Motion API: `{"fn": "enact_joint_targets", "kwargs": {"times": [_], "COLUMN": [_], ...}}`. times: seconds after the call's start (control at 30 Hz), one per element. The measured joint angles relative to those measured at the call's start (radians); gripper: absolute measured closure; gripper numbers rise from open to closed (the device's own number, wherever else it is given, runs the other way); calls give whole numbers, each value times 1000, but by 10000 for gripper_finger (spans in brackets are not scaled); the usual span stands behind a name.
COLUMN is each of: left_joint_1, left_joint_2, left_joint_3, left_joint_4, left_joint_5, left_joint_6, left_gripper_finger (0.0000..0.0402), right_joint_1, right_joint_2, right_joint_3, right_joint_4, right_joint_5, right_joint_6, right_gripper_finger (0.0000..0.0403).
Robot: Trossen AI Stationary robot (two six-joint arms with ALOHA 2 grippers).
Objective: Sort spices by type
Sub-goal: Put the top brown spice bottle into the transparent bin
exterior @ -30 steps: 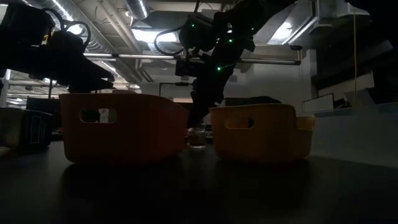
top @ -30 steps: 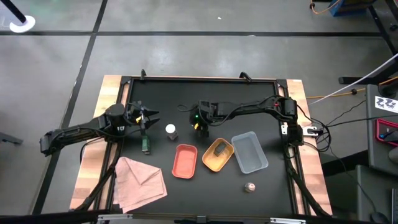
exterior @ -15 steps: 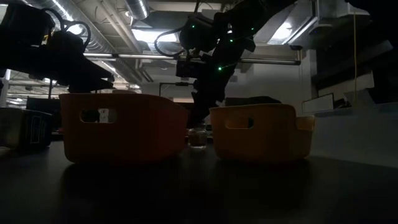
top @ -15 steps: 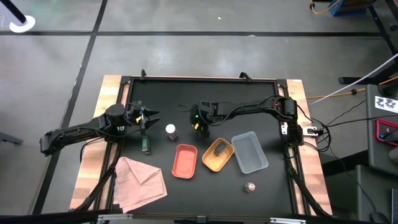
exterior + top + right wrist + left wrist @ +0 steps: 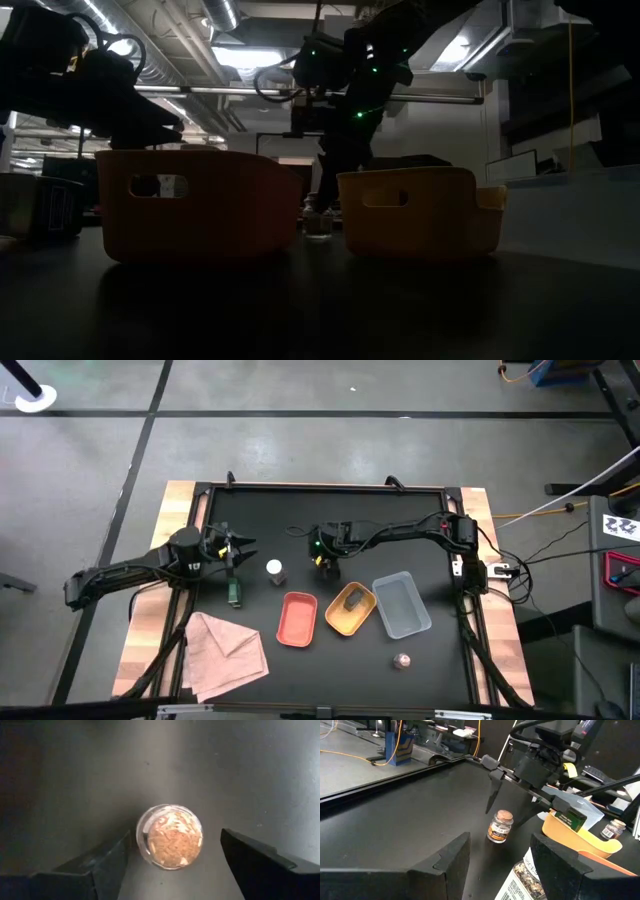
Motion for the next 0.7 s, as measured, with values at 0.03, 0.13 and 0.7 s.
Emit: {"fn": "enact_joint_targets", "kwargs": {"times": [0.03,0.13,0.7], "left_joint_1": [0,0,0], "left_joint_2": [0,0,-1], "left_joint_3": [0,0,0], "left_joint_4": [0,0,0], "left_joint_5": [0,0,0], "left_joint_6": [0,0,0], "left_gripper_finger": [205,205,205], "right_joint_1": [0,0,0], "right_joint_2": [0,0,29], "right_joint_3": [0,0,-3], "right_joint_4": [1,3,32], "right_joint_5": [0,0,-34], "right_joint_6": [0,-1,-27], "right_gripper_finger": [91,94,208]}}
